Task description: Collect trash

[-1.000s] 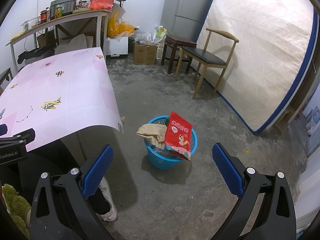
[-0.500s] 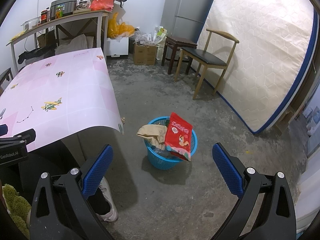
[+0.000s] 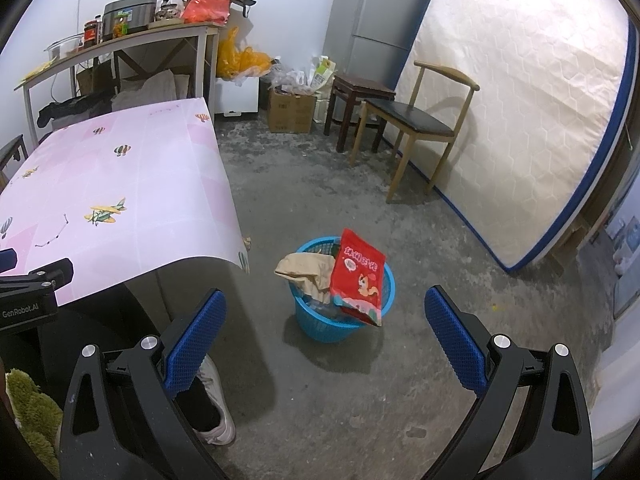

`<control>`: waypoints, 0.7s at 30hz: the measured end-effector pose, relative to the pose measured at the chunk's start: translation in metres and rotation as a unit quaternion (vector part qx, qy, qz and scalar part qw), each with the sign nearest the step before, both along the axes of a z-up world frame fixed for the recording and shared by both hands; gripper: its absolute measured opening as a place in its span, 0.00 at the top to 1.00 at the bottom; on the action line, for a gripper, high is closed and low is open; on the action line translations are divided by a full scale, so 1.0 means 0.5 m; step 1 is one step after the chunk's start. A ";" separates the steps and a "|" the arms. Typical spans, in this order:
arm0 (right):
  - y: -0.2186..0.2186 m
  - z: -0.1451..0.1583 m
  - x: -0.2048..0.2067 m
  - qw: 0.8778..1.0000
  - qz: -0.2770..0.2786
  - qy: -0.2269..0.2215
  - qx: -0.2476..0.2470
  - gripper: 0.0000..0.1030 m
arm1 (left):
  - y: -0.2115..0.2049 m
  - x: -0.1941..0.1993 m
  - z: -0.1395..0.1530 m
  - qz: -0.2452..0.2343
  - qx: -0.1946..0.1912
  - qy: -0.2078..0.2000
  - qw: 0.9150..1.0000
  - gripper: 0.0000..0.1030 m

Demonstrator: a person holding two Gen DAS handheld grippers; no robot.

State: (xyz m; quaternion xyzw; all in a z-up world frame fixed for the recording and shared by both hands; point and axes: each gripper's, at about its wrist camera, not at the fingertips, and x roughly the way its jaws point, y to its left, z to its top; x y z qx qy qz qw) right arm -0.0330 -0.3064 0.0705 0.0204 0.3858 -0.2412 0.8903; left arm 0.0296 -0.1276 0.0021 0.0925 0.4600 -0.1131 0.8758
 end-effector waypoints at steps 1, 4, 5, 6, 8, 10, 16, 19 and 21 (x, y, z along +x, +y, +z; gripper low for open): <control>-0.001 0.000 0.000 1.000 0.000 0.000 0.000 0.07 | 0.000 0.000 0.000 0.000 0.000 0.000 1.000 0.05; 0.001 0.001 0.001 1.000 0.000 0.000 0.000 0.07 | 0.001 -0.001 -0.001 0.000 0.000 0.000 1.000 0.05; 0.001 0.001 0.001 1.000 0.000 0.000 0.000 0.07 | 0.001 0.000 0.000 0.000 0.000 0.000 1.000 0.05; 0.001 0.001 0.001 1.000 0.000 0.000 0.000 0.07 | 0.001 0.001 0.000 0.000 0.000 0.000 1.000 0.05; 0.001 0.001 0.001 1.000 0.000 0.000 -0.001 0.07 | 0.002 0.000 -0.001 0.000 0.000 0.000 1.000 0.05; 0.000 0.001 0.001 1.000 0.000 0.000 0.000 0.07 | 0.002 0.001 0.000 0.000 0.000 0.000 1.000 0.05; 0.000 0.000 0.002 1.000 0.000 0.000 0.000 0.07 | 0.003 -0.001 -0.001 0.000 0.000 0.000 1.000 0.05; 0.000 0.000 0.002 1.000 0.001 0.000 0.000 0.07 | 0.002 0.001 0.000 0.000 0.000 0.000 1.000 0.05; -0.001 0.001 0.002 1.000 0.000 0.000 -0.001 0.07 | 0.002 0.000 -0.001 0.000 0.000 0.000 1.000 0.05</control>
